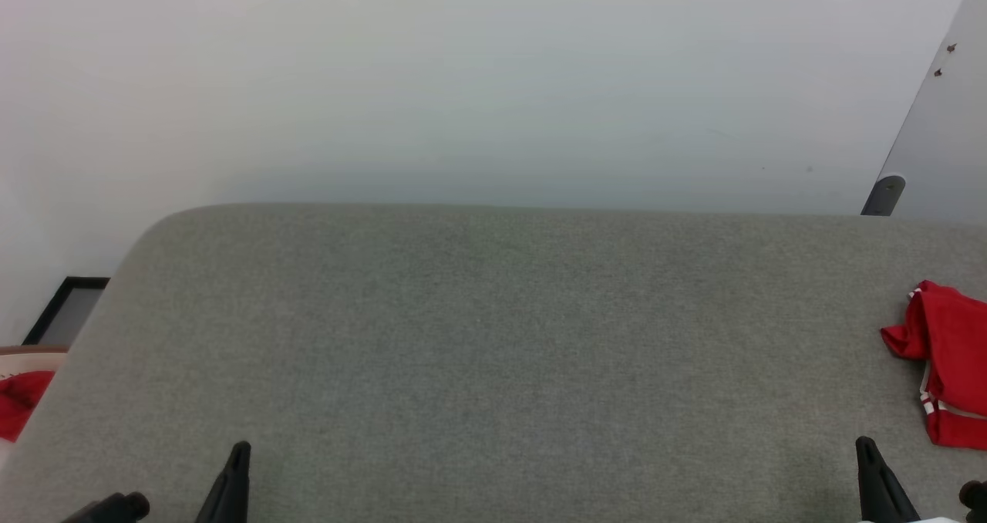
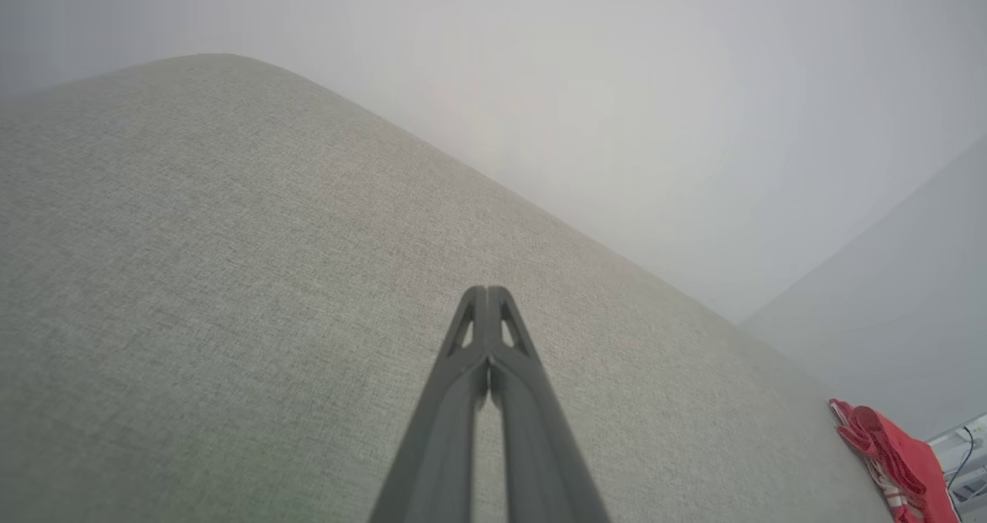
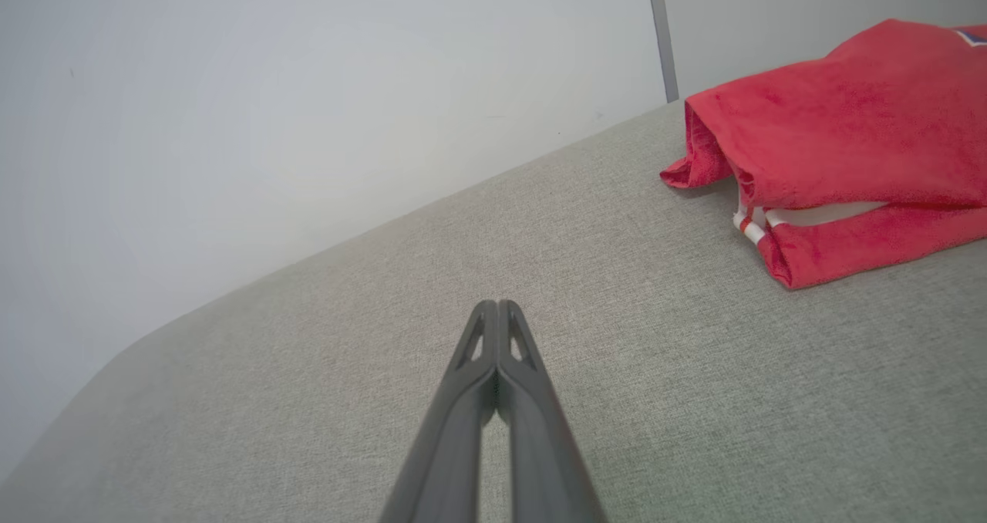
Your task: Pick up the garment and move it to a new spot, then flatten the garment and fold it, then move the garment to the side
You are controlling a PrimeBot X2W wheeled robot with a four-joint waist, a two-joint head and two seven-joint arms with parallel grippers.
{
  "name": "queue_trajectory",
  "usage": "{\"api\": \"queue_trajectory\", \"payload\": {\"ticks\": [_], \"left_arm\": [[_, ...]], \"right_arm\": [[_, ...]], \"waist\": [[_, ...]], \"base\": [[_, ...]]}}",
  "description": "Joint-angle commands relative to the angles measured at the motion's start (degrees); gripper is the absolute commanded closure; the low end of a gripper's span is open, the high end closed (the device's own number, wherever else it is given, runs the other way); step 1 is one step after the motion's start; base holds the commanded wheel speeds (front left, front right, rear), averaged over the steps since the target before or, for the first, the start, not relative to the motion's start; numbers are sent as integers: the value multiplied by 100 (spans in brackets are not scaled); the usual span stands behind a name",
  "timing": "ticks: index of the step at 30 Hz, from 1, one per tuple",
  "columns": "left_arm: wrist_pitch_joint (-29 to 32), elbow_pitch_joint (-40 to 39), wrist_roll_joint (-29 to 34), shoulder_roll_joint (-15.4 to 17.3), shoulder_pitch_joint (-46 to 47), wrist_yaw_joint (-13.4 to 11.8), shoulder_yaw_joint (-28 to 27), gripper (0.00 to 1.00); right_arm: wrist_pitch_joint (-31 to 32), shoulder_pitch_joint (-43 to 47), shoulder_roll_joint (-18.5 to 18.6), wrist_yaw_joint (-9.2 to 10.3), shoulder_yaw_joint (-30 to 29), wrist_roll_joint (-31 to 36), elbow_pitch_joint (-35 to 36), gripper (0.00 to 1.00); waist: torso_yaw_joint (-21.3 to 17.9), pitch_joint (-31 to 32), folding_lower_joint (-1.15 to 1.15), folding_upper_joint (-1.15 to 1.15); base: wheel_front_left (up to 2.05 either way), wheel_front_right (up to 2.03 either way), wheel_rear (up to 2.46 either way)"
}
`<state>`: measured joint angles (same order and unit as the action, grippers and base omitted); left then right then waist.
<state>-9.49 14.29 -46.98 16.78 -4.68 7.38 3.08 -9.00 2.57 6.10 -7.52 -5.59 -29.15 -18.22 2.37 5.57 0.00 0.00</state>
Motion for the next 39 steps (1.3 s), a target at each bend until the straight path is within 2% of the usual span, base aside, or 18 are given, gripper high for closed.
{"api": "queue_trajectory", "payload": {"ticks": [1, 21, 39], "left_arm": [[43, -71, -160, 23, 172, 3, -81, 100], [478, -66, -1375, -366, 441, 6, -331, 100], [798, -58, -2274, -658, 640, 9, -516, 100]], "right_arm": [[37, -203, 5, 1, -22, -242, 111, 100], [454, -406, -84, 2, -43, -1932, 210, 100], [769, -547, -154, 2, -61, -3176, 276, 100]], "waist": [[-4, -8, 0, 0], [-49, -117, 0, 0], [-90, -216, 0, 0]], "base": [[0, 0, 0], [0, 0, 0], [0, 0, 0]]}}
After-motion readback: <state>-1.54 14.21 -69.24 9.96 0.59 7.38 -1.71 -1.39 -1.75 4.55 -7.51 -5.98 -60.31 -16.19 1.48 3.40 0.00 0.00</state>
